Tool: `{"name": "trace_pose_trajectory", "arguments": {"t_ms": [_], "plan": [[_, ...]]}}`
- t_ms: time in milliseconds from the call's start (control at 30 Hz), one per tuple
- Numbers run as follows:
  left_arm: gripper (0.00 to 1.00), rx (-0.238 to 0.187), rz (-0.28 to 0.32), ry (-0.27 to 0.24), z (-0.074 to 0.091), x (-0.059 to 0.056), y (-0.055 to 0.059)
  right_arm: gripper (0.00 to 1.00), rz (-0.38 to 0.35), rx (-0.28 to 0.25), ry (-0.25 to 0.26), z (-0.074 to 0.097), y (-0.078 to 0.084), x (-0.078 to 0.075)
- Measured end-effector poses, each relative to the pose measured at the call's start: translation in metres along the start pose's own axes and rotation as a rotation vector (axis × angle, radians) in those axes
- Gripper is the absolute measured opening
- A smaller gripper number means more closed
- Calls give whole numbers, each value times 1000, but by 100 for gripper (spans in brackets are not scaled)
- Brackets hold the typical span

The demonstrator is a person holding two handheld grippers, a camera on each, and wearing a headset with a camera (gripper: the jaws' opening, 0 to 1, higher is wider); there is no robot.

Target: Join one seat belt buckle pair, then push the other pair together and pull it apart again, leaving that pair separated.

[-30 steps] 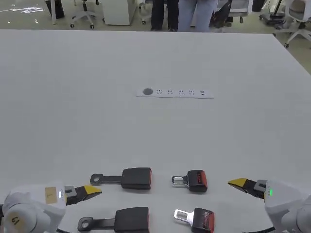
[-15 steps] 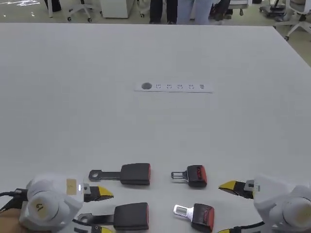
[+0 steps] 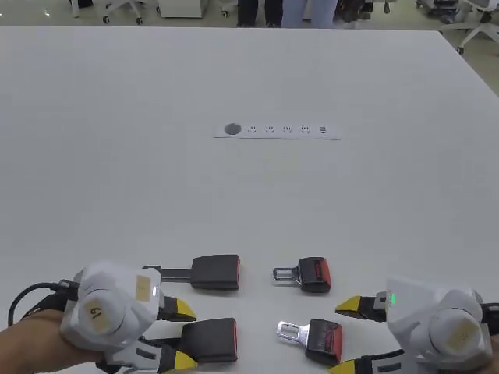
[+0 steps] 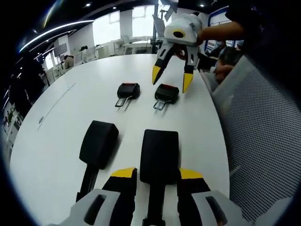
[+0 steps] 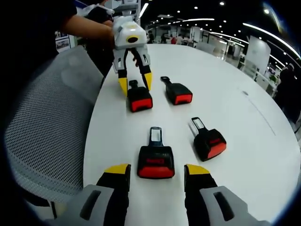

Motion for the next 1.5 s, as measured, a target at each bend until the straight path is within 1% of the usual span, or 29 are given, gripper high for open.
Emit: {"name": "trace_pose_trajectory", "arguments": {"t_ms": [133,267,367,433,567,667,767,867,1033,1167,1500], "plan": [[32,14,-22,31,-3,-1,-1,40,17,7,0,-5,0,0],[32,22,-49,38,-2,-1,-1,35,35,9,-5,-6,-1,0],[32,28,-61,48,-2,0,1,34,54,20,-10,-7,0,1],[32,30,-61,52,-3,0,1,31,68,26,-14,-7,1,1],[32,41,-61,59,-4,1,3,31,83,25,-13,-7,0,2],[32,52,-56,70,-5,2,2,31,112,24,-22,-7,0,1],[32,59,-52,78,-6,2,3,31,117,24,-30,-7,1,0],[32,69,-63,88,-6,2,3,31,130,22,-42,-7,1,0],[32,82,-71,89,-6,2,2,31,154,21,-60,-8,1,1],[31,88,-72,89,-7,2,2,30,157,23,-67,-9,2,1],[31,97,-68,88,-8,3,3,30,171,23,-72,-14,-5,2]]}}
Point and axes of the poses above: the centre of the closed fingertips' face, and the gripper's own axes: z roughly backward along the fingers, x roughly to its left, y roughly out of its underside, the point moved 6 cm from there along z, roughly backward along the fingers, and after that the axes turned 3 degrees about y, right-handed, at the moved point
